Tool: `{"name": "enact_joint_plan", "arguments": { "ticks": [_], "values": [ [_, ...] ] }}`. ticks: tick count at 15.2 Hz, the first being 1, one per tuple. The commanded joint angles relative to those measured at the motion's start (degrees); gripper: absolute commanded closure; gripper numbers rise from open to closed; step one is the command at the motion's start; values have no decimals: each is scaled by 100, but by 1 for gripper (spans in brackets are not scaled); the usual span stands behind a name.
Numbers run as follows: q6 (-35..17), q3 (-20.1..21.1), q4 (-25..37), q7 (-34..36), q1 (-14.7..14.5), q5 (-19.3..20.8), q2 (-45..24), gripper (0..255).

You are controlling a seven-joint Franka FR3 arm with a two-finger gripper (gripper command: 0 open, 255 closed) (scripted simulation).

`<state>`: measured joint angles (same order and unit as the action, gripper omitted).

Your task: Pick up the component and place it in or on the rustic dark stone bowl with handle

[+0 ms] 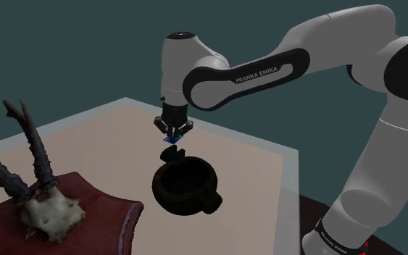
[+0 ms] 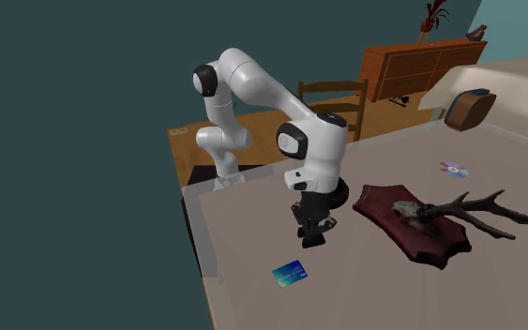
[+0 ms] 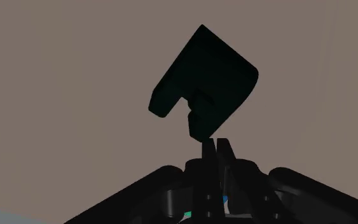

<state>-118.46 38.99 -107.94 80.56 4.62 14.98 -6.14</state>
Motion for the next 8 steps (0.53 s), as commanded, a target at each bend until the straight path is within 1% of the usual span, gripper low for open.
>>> {"name": "enact_joint_plan", "arguments": {
  "ticks": [1,2,3,5,6,8],
  "values": [
    [143,12,111,-37,-2,-47,40,255],
    [67,6,63,-10,-5,-11,5,255],
    [67,6,63,-10,-5,-11,5,0],
    [492,-40,181,1633,-59,-682,-76,0],
    [585,-59,205,2241,-73,-956,-99,0],
    [442,-68,97,2265,-83,-920,-145,0]
  ]
}}
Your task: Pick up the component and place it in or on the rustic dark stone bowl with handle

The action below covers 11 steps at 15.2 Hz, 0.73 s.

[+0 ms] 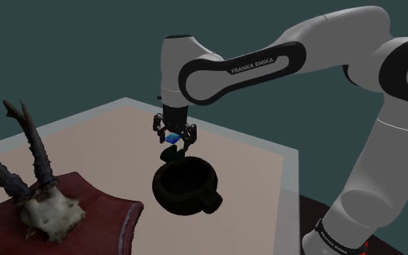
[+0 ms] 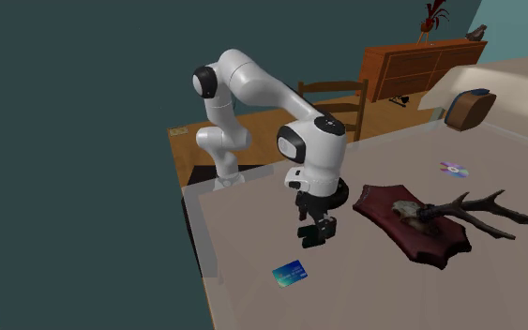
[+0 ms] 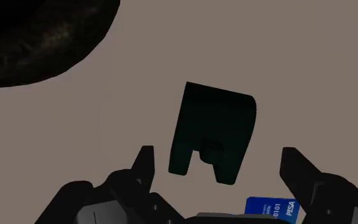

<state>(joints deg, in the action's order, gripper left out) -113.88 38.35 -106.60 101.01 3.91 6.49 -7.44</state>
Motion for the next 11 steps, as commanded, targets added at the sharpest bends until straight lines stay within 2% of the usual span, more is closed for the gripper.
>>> {"name": "enact_joint_plan", "arguments": {
  "ticks": [1,6,11],
  "values": [
    [-87,-7,-89,234,-15,-51,-40,0],
    [-407,-26,-308,306,-37,55,-173,0],
    [-407,-26,-308,306,-37,55,-173,0]
  ]
}}
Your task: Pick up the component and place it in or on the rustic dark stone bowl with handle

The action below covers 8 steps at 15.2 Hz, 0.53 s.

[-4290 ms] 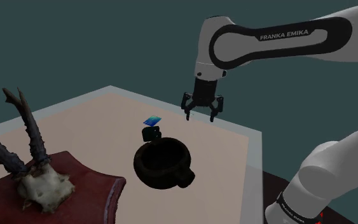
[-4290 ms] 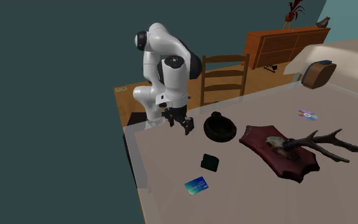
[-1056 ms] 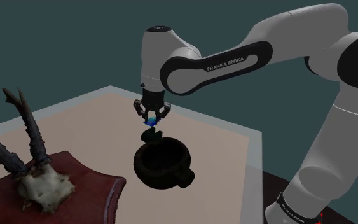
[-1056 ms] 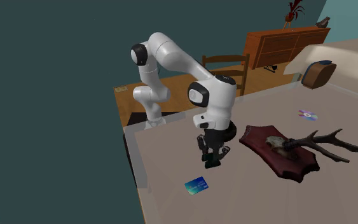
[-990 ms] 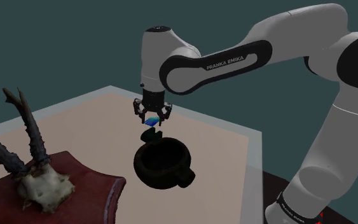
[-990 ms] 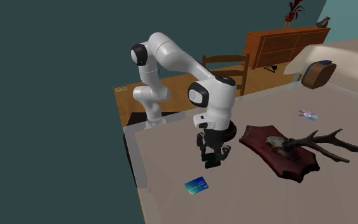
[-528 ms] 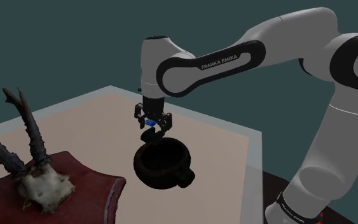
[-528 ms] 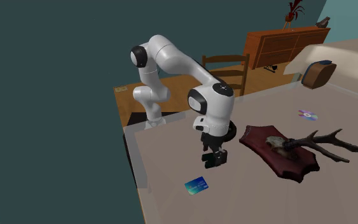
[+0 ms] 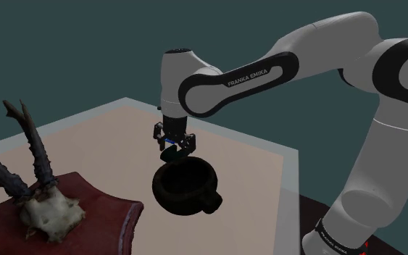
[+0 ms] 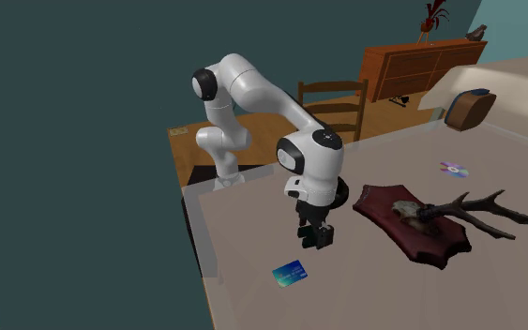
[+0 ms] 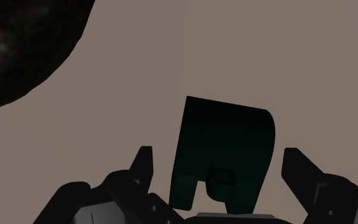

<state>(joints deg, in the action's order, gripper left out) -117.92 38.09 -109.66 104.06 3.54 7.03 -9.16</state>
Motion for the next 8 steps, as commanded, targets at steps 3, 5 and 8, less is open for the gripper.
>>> {"name": "enact_joint_plan", "arguments": {
  "ticks": [3,5,8],
  "values": [
    [-1,0,-1,0,0,0,0,255],
    [-1,0,-1,0,0,0,0,255],
    [-1,0,-2,1,0,0,1,255]
  ]
}}
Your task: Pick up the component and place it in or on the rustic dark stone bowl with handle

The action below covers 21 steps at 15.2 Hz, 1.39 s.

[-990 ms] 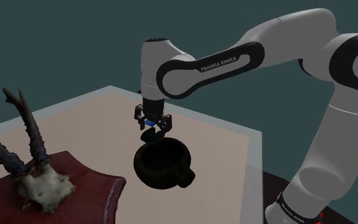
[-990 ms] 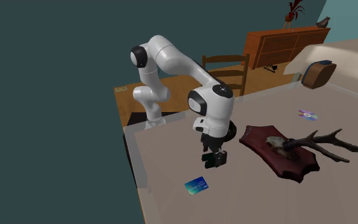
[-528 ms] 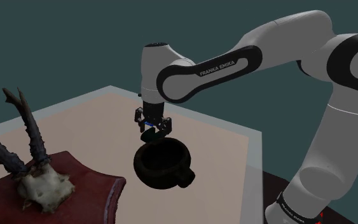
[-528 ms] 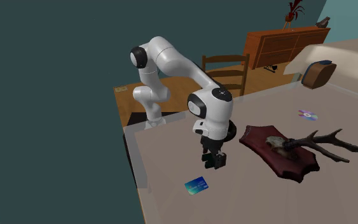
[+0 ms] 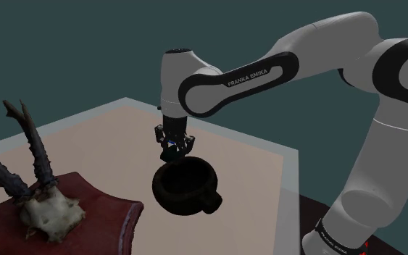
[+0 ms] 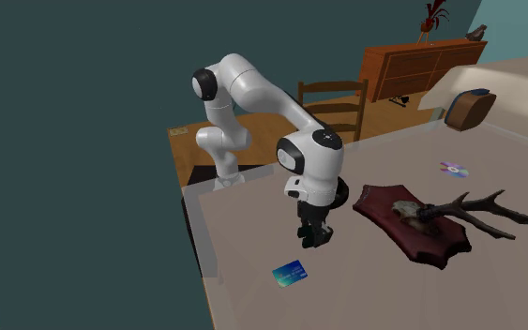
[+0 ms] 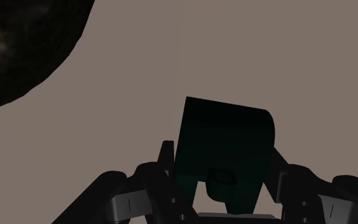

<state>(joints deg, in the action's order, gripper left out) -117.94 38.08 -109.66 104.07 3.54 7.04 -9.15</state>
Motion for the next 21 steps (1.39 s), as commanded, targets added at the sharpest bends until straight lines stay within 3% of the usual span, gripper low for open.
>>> {"name": "enact_joint_plan", "arguments": {
  "ticks": [1,4,21],
  "values": [
    [0,0,-1,0,-1,0,-1,255],
    [-1,0,-2,0,-1,0,-2,255],
    [1236,44,1006,-178,37,-246,300,255]
  ]
}}
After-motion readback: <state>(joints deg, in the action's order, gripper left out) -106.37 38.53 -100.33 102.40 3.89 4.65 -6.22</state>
